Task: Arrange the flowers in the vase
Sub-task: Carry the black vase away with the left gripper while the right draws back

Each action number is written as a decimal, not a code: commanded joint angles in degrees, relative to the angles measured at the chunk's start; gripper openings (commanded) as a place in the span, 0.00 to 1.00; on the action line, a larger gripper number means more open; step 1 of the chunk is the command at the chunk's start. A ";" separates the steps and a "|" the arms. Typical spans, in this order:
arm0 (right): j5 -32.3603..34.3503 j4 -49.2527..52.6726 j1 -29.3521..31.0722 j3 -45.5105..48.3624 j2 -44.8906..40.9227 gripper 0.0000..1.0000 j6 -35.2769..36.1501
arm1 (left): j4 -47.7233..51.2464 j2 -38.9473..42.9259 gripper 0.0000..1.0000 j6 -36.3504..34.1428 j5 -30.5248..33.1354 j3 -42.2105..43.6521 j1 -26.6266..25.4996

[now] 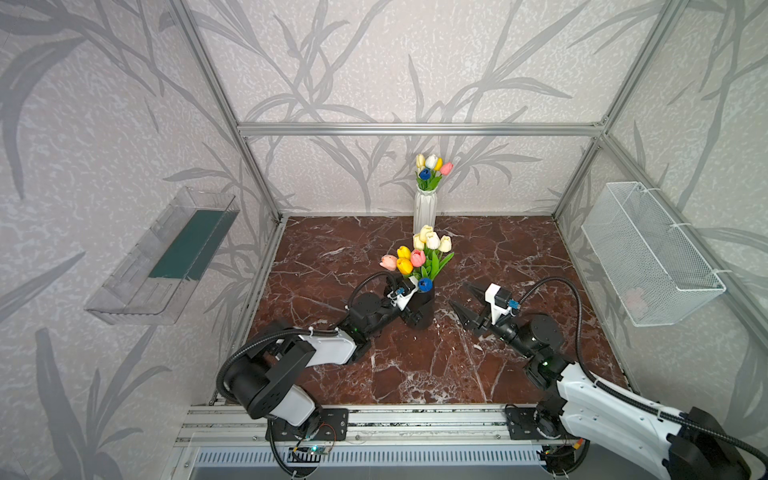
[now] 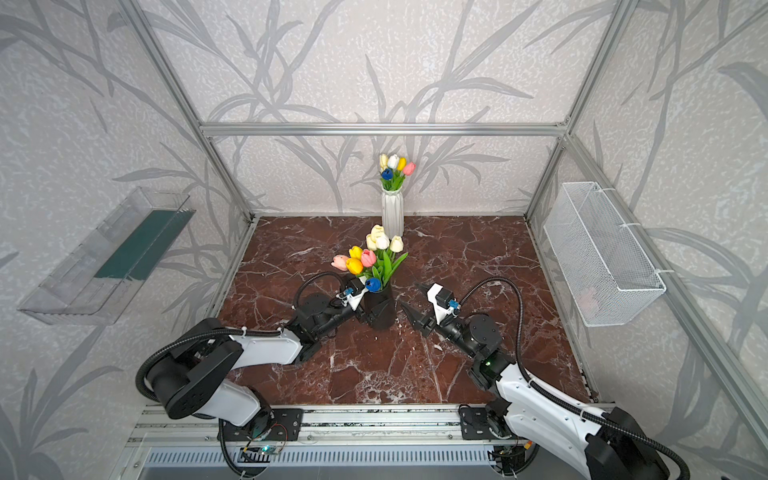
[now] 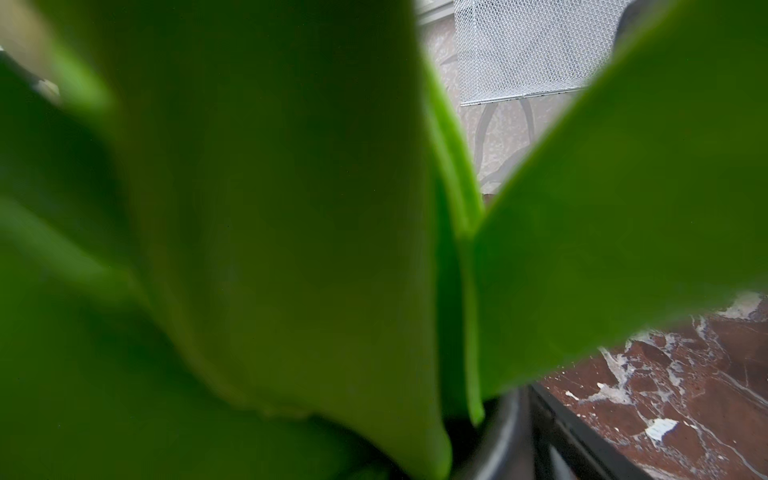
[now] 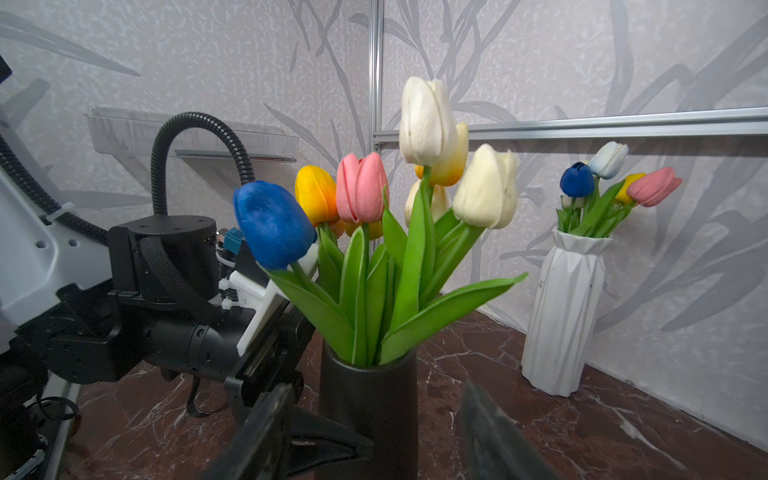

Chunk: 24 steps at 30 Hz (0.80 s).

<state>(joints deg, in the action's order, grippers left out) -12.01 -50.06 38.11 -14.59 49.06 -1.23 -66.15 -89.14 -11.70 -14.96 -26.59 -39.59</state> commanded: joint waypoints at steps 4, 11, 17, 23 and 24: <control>3.25 -2.04 0.12 0.94 -1.83 0.65 1.91 | -9.04 -5.58 0.87 0.38 -0.76 -1.65 0.09; 4.30 -3.41 0.12 0.37 -2.05 0.65 4.19 | -10.45 -7.09 0.52 -2.18 1.86 -2.07 0.39; 5.12 -6.39 0.12 -0.80 1.38 0.65 5.14 | -14.84 -9.76 0.25 0.28 0.81 -3.81 4.64; 8.23 -9.87 0.12 -1.04 4.52 0.65 5.56 | -15.06 -14.91 0.11 3.69 -6.47 -13.08 15.36; 8.52 -9.81 0.12 -1.21 4.80 0.65 5.77 | -15.10 -16.62 0.09 4.17 -7.27 -15.47 17.12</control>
<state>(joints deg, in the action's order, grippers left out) -5.82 -55.64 38.11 -14.02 53.36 3.36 -76.53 -103.92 -7.51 -19.73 -36.38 -26.72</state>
